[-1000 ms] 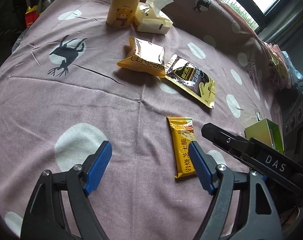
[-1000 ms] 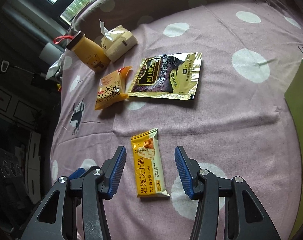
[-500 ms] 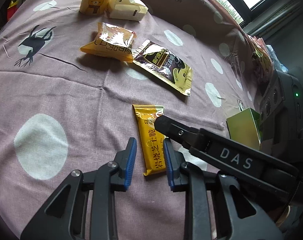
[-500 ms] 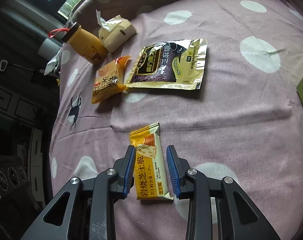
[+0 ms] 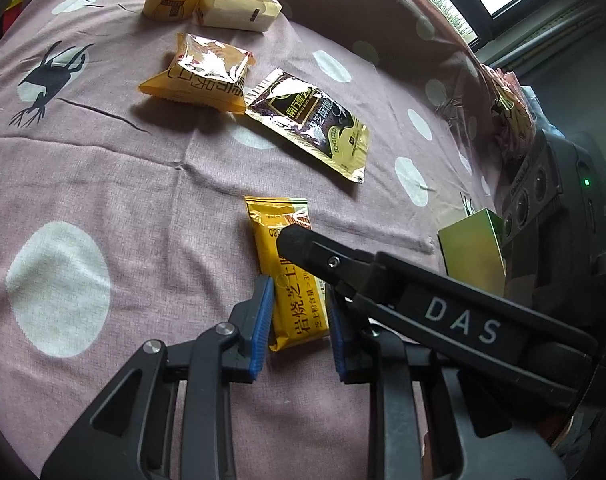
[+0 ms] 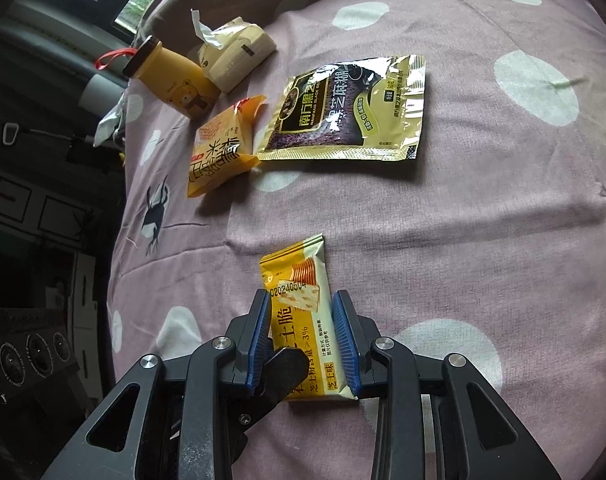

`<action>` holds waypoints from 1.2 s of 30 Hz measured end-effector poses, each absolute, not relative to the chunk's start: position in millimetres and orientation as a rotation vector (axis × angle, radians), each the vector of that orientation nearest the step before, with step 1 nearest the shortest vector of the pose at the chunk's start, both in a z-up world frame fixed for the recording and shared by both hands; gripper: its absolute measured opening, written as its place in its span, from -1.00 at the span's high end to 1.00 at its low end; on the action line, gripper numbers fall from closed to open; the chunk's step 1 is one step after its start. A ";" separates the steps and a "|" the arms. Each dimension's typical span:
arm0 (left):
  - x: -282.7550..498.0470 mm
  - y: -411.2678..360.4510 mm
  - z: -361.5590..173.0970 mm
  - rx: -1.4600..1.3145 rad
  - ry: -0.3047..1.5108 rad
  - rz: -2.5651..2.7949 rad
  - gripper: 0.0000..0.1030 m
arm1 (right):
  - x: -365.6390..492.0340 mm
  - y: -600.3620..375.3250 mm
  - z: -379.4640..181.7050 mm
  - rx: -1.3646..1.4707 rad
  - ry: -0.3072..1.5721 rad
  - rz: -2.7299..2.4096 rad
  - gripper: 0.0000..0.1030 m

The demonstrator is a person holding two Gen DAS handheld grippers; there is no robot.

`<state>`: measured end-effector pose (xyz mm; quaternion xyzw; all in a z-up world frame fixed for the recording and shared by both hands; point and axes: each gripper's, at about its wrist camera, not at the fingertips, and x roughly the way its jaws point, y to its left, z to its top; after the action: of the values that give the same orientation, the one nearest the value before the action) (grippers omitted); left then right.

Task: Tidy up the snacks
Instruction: 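Close the right gripper on the yellow cheese biscuit bar, then lift the yellow bar and carry it over the green box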

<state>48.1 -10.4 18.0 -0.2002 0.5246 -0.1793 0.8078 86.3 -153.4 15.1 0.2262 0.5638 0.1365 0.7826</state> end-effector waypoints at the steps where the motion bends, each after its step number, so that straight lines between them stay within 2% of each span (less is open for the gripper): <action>1: 46.9 -10.1 20.1 -0.431 1.112 -0.390 0.53 | 84.9 -153.2 18.3 0.485 1.207 0.293 0.32; 24: 9.0 -26.7 85.9 -0.359 0.795 -0.570 0.50 | 39.0 -160.3 109.3 0.373 0.908 0.254 0.32; 36: -6.0 -40.1 113.8 -0.322 0.692 -0.662 0.48 | 13.9 -173.1 142.2 0.361 0.779 0.213 0.32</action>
<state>-6.0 -40.1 113.8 -0.1540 0.3315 -0.3170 0.8752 13.9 -173.1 142.2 0.1745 0.3770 0.1030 0.9038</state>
